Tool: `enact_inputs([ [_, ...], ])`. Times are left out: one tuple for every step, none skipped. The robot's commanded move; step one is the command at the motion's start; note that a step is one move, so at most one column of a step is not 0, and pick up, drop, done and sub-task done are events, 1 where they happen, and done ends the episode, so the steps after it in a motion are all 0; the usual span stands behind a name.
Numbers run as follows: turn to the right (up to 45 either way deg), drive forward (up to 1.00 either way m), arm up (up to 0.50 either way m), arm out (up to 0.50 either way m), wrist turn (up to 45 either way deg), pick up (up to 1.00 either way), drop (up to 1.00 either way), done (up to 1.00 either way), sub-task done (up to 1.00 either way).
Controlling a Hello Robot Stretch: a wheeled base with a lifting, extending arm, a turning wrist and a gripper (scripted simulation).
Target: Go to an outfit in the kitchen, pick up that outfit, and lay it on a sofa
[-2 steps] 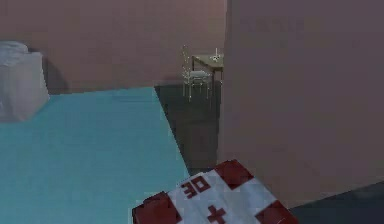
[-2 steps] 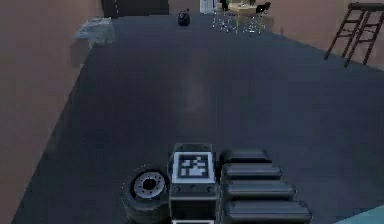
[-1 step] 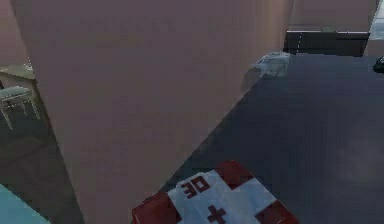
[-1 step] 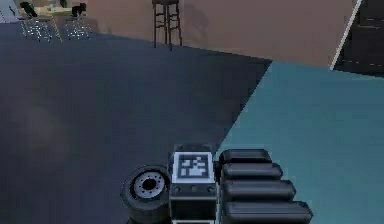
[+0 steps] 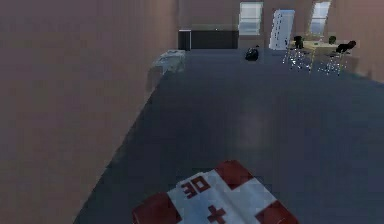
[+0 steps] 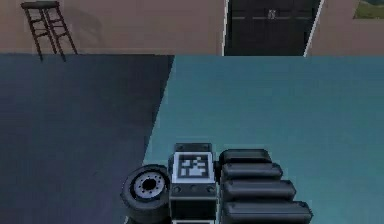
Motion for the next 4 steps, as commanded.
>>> enact_inputs([
  [0.0,0.2,0.0,0.0,0.0,0.0,0.0,0.0,0.0],
  [-45.0,0.0,0.0,0.0,0.0,0.0,0.0,0.0,0.0],
  [-24.0,0.0,0.0,0.0,0.0,0.0,0.0,0.0,0.0],
  [0.0,0.3,0.0,0.0,0.0,0.0,0.0,0.0,0.0],
])
